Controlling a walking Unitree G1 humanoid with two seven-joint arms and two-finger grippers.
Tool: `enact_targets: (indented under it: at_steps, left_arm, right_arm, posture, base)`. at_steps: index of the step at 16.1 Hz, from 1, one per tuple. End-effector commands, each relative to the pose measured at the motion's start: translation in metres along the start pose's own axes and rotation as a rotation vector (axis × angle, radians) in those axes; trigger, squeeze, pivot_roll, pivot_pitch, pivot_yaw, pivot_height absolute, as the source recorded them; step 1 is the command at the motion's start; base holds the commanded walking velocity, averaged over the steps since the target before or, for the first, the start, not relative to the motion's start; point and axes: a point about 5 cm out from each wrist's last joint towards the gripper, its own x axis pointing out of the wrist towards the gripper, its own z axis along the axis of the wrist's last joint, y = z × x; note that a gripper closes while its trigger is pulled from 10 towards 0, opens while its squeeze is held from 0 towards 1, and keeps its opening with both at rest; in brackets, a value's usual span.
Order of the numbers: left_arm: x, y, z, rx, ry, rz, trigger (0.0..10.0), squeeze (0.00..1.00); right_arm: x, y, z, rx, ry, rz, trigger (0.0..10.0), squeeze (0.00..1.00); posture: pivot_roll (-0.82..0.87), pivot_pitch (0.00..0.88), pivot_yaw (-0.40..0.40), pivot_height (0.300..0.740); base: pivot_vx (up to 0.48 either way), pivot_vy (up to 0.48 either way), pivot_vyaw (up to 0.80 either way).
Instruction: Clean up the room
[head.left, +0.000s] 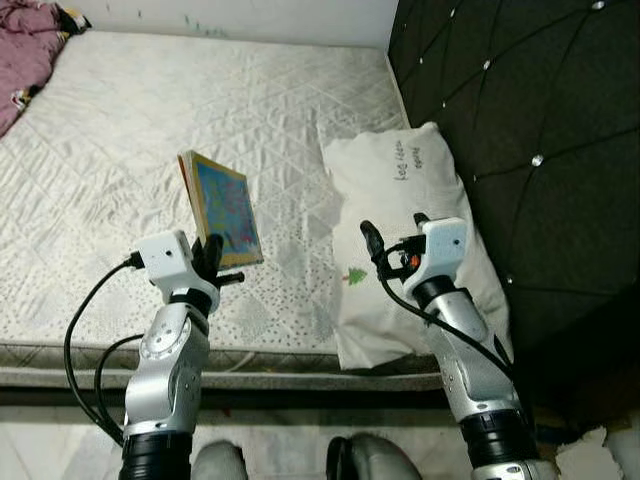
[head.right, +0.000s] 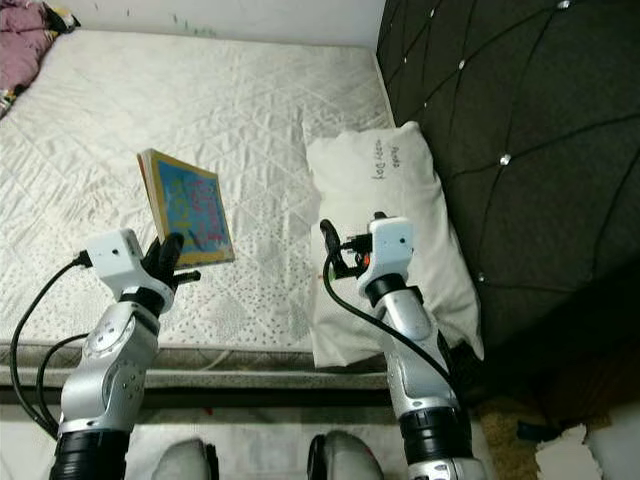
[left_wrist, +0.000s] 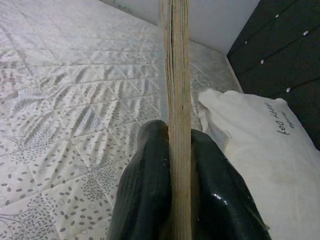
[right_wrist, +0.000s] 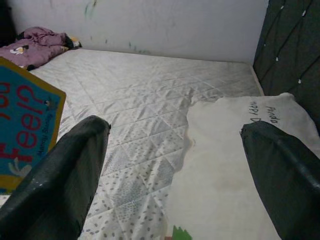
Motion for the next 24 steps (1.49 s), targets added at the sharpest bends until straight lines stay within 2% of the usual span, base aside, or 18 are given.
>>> enact_targets:
  at_steps: [1,5,18,24]
  left_arm:
    - [0.0018,-0.0062,0.0065,-0.001,-0.031,-0.028,10.0,0.00]
    - [0.0035,-0.0089,0.0083,-0.007,-0.044,-0.034,10.0,0.00]
    - [0.0037,-0.0104,0.0121,-0.021,-0.074,-0.059,10.0,0.00]
    - [0.0041,-0.0121,0.0121,-0.030,-0.076,-0.072,10.0,0.00]
  right_arm:
    - [-0.0009,-0.0029,0.0033,-0.005,-0.008,-0.005,10.0,0.00]
    - [0.0002,-0.0029,0.0040,-0.004,-0.008,0.001,10.0,0.00]
    - [0.0025,-0.0007,0.0029,-0.001,0.001,0.014,10.0,0.00]
    - [0.0028,-0.0002,0.0027,-0.008,0.004,0.022,10.0,0.00]
  posture:
    - [0.00,0.104,-0.047,0.646]
    - [0.00,0.107,-0.050,0.601]
    - [0.01,0.110,-0.050,0.601]
    - [0.00,0.113,-0.054,0.601]
  base:
    - [0.000,0.000,0.00]
    - [0.000,0.000,0.00]
    - [0.000,0.000,0.00]
    - [0.326,0.000,0.00]
